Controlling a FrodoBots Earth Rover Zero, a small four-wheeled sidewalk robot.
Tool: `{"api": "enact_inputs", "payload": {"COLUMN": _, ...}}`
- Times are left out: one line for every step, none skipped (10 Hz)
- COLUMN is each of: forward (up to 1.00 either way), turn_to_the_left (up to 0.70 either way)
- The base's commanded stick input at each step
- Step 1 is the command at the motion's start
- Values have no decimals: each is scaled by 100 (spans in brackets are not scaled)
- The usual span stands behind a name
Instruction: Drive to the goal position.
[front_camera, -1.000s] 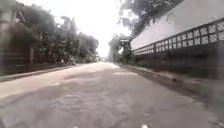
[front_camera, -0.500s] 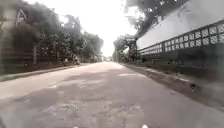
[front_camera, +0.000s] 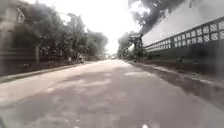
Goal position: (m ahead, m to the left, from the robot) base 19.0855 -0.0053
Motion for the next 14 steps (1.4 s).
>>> {"api": "enact_inputs", "payload": {"forward": 85, "turn_to_the_left": -34}}
{"api": "enact_inputs", "payload": {"forward": 85, "turn_to_the_left": -2}}
{"api": "enact_inputs", "payload": {"forward": 85, "turn_to_the_left": 3}}
{"api": "enact_inputs", "payload": {"forward": 85, "turn_to_the_left": 8}}
{"api": "enact_inputs", "payload": {"forward": 85, "turn_to_the_left": 7}}
{"api": "enact_inputs", "payload": {"forward": 85, "turn_to_the_left": 2}}
{"api": "enact_inputs", "payload": {"forward": 85, "turn_to_the_left": 0}}
{"api": "enact_inputs", "payload": {"forward": 85, "turn_to_the_left": 4}}
{"api": "enact_inputs", "payload": {"forward": 85, "turn_to_the_left": -9}}
{"api": "enact_inputs", "payload": {"forward": 85, "turn_to_the_left": -34}}
{"api": "enact_inputs", "payload": {"forward": 85, "turn_to_the_left": -34}}
{"api": "enact_inputs", "payload": {"forward": 85, "turn_to_the_left": -19}}
{"api": "enact_inputs", "payload": {"forward": 85, "turn_to_the_left": -5}}
{"api": "enact_inputs", "payload": {"forward": 85, "turn_to_the_left": 6}}
